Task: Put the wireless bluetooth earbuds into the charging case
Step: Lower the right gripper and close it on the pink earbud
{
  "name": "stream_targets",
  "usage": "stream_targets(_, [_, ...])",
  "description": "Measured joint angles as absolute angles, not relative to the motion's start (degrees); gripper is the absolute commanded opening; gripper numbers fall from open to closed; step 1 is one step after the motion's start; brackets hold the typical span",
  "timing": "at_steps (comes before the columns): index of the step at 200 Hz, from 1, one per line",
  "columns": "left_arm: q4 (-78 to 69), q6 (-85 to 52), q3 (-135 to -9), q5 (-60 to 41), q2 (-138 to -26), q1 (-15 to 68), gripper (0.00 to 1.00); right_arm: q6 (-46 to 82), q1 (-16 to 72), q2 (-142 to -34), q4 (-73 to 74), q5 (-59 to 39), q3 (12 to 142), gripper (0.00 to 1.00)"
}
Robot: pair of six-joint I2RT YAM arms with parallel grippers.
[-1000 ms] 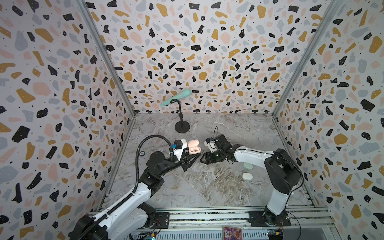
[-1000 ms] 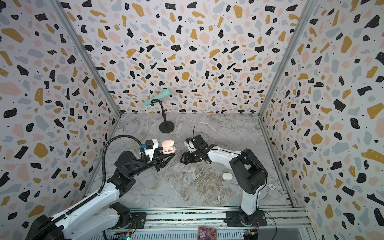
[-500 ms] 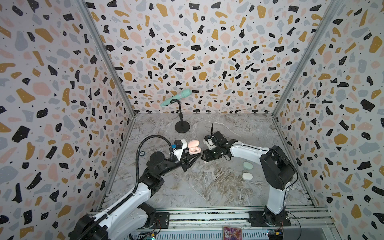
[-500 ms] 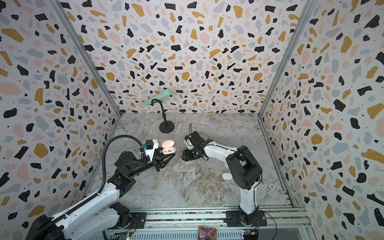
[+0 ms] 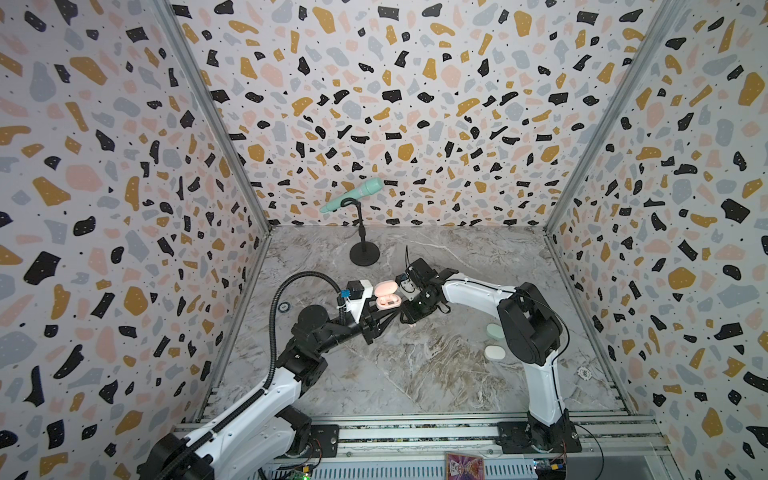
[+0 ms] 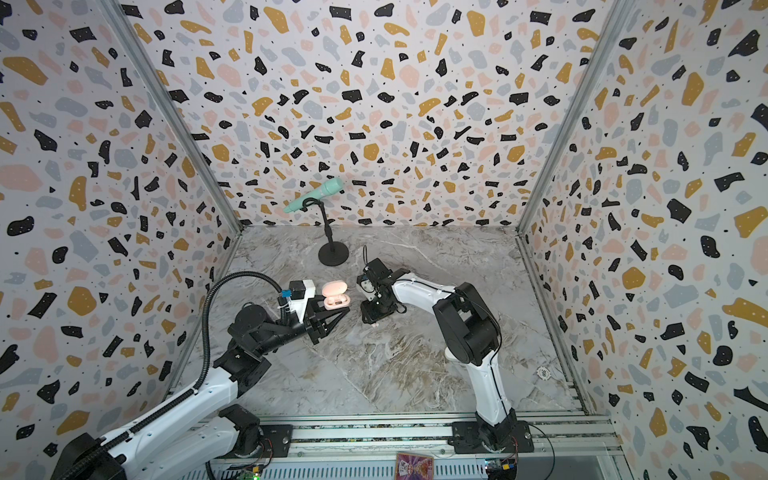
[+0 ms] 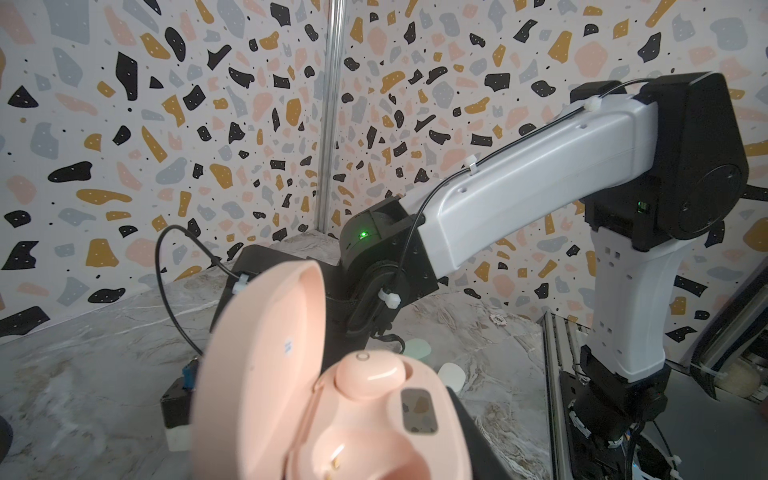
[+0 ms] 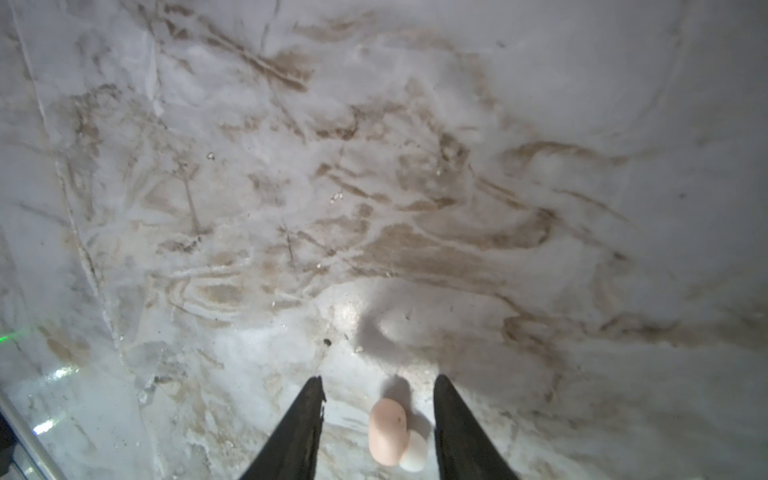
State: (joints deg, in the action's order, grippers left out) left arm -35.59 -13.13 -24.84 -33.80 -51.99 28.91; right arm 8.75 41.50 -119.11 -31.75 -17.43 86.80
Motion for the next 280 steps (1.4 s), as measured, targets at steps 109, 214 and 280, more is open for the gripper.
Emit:
stream_targets(109, [-35.59,-13.17,-24.82,-33.78,-52.03,28.91,0.35,6.74,43.09,-119.26,-35.51,-13.58,87.20,0.39])
stream_targets(214, [-35.59,-13.19,-24.77,-33.80,-52.12,28.91,0.34,7.46,44.86,-119.96,-35.20,-9.61,87.50,0.21])
stream_targets(280, [-35.64,-13.32,-24.77,-33.80,-52.18,28.91,0.34,8.05,44.64,-119.70,-34.81,-8.69,87.18,0.12])
